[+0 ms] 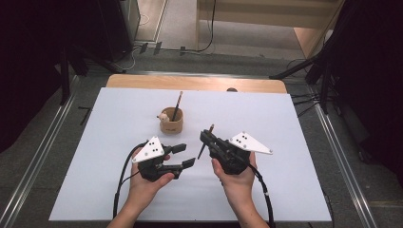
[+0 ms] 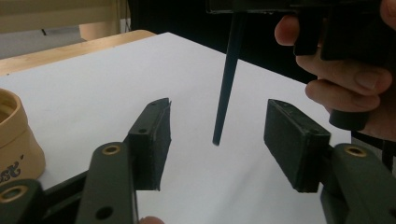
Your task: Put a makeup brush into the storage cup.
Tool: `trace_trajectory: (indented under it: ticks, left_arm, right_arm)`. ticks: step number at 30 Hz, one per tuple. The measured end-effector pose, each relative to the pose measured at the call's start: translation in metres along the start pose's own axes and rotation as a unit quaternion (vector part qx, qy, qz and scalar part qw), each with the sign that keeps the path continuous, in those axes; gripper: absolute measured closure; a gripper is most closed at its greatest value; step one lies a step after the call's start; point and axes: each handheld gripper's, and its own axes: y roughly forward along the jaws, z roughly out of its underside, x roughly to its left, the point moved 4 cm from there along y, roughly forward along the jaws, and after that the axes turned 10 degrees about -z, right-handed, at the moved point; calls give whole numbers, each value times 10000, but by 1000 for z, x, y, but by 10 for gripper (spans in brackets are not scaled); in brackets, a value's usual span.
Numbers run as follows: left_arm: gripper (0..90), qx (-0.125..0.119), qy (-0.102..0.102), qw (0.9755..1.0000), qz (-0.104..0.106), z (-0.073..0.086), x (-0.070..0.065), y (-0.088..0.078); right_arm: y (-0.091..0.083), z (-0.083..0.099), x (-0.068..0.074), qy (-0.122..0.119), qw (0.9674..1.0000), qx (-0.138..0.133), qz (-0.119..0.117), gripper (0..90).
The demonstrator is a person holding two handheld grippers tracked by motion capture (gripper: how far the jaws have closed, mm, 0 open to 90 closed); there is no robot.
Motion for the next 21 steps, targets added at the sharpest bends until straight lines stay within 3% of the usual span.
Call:
trace_trajectory:
  ticks: [7, 11, 21]
  left_arm:
    - [501, 45, 130, 9999, -33, -1, -4, 1]
    - [555, 50, 104, 9999, -1, -3, -5, 0]
    - [701, 113, -6, 9999, 76, -4, -4, 0]
  right_arm:
    - [11, 4, 16, -178, 9995, 163, -202, 846]
    - [17, 6, 24, -320, 9988, 264, -270, 846]
    - [26, 11, 35, -388, 9976, 388, -430, 846]
